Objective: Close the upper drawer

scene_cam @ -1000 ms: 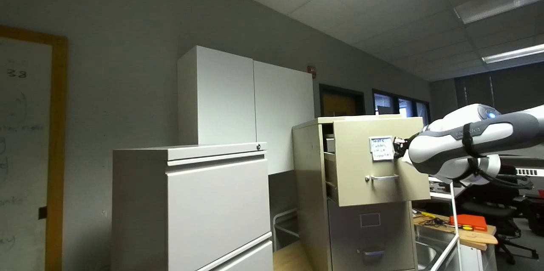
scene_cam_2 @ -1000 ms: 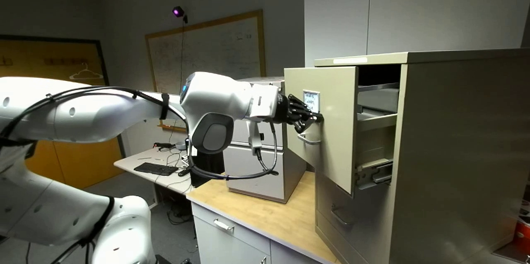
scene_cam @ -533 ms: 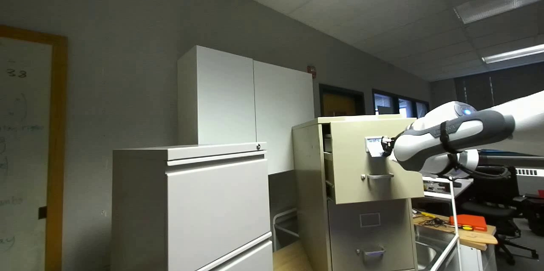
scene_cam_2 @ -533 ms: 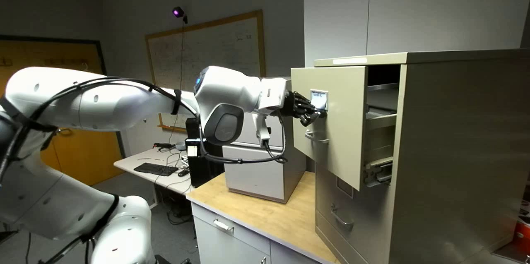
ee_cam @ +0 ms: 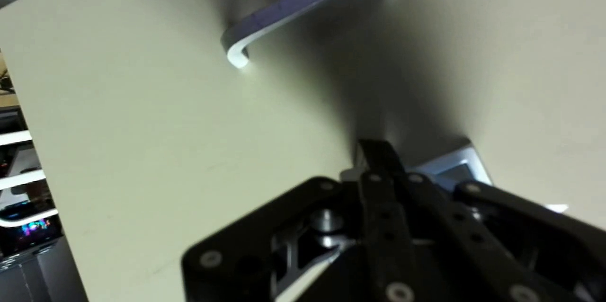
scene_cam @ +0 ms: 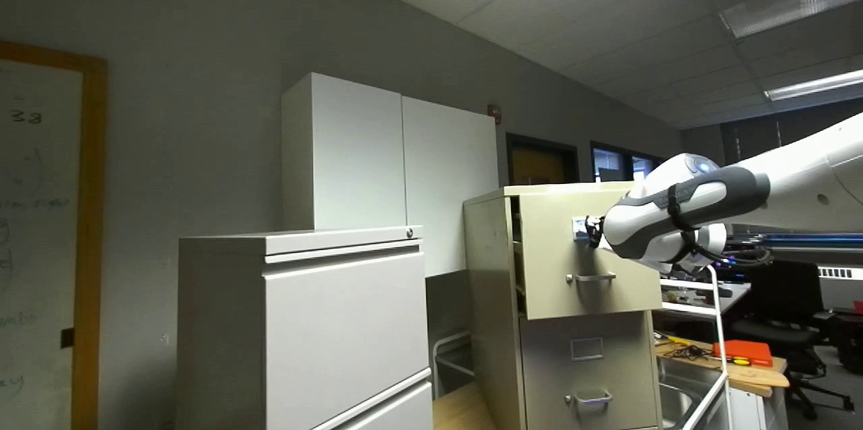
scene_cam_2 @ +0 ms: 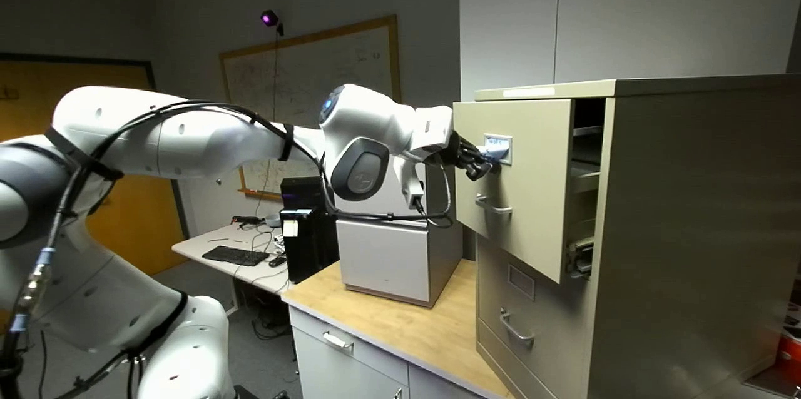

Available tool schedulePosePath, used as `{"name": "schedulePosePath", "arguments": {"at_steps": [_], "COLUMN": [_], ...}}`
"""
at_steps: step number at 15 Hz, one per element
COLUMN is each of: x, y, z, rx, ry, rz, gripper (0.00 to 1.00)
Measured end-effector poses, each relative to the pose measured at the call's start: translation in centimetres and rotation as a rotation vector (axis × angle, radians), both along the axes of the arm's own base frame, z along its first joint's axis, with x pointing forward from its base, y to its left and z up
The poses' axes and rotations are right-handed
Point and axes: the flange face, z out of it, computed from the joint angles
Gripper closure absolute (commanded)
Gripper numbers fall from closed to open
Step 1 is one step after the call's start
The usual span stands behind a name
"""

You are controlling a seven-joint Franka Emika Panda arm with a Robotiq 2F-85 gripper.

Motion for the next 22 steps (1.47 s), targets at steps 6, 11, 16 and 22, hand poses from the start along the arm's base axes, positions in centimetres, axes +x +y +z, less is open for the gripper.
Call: {"name": "schedulePosePath", "arguments": {"at_steps": [6, 11, 16, 22], "x": [1.4, 3.7, 6.8, 10.9], "y": [-0.7, -0.7, -0.7, -0.7], "z": [1.0, 2.0, 2.8, 3.3], "rx": [0.027, 0.044, 0.064, 0.086], "ry": [0.060, 0.122, 0.188, 0.241], "rz": [0.018, 0.056, 0.104, 0.156], "gripper": [1.00, 1.00, 1.00, 0.93]}}
